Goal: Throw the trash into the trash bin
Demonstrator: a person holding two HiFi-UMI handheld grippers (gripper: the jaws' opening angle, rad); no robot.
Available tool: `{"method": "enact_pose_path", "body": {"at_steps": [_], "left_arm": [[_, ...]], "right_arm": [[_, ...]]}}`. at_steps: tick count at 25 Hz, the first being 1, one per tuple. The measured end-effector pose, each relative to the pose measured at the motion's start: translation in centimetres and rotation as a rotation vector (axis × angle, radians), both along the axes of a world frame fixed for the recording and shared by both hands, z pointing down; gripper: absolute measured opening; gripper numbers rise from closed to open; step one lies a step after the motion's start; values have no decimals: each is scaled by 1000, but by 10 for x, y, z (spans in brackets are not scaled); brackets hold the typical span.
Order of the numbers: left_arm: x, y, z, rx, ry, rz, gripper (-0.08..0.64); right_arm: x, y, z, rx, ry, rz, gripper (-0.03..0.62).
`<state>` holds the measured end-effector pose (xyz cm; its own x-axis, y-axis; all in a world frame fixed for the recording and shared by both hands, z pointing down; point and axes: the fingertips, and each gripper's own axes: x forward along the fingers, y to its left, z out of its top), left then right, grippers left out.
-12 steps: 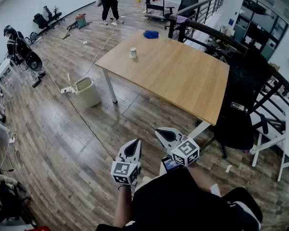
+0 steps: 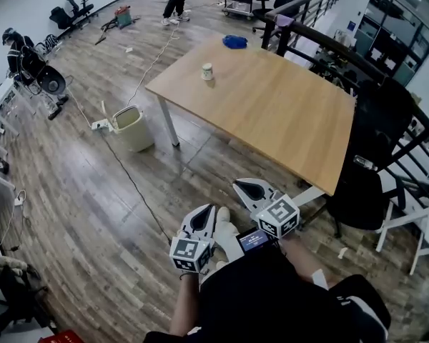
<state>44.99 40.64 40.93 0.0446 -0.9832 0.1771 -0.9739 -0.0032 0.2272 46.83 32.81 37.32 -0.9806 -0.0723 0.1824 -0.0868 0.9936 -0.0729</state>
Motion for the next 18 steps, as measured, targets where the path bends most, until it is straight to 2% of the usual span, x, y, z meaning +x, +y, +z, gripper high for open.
{"method": "enact_pose_path", "body": {"at_steps": [4, 12, 15, 18], "left_arm": [[-55, -34, 8, -46, -18, -8, 5], [-175, -150, -27, -53, -106, 1, 5], [-201, -189, -38, -39, -143, 12, 5], [-221, -213, -32, -57, -148, 8, 5]], "right_arm": [[-56, -42, 8, -48, -25, 9, -3], [-154, -149, -10, -72, -49, 22, -2], [-174, -190, -13, -66, -59, 35, -2], [-192, -219, -1, -80, -54, 53, -2]]}}
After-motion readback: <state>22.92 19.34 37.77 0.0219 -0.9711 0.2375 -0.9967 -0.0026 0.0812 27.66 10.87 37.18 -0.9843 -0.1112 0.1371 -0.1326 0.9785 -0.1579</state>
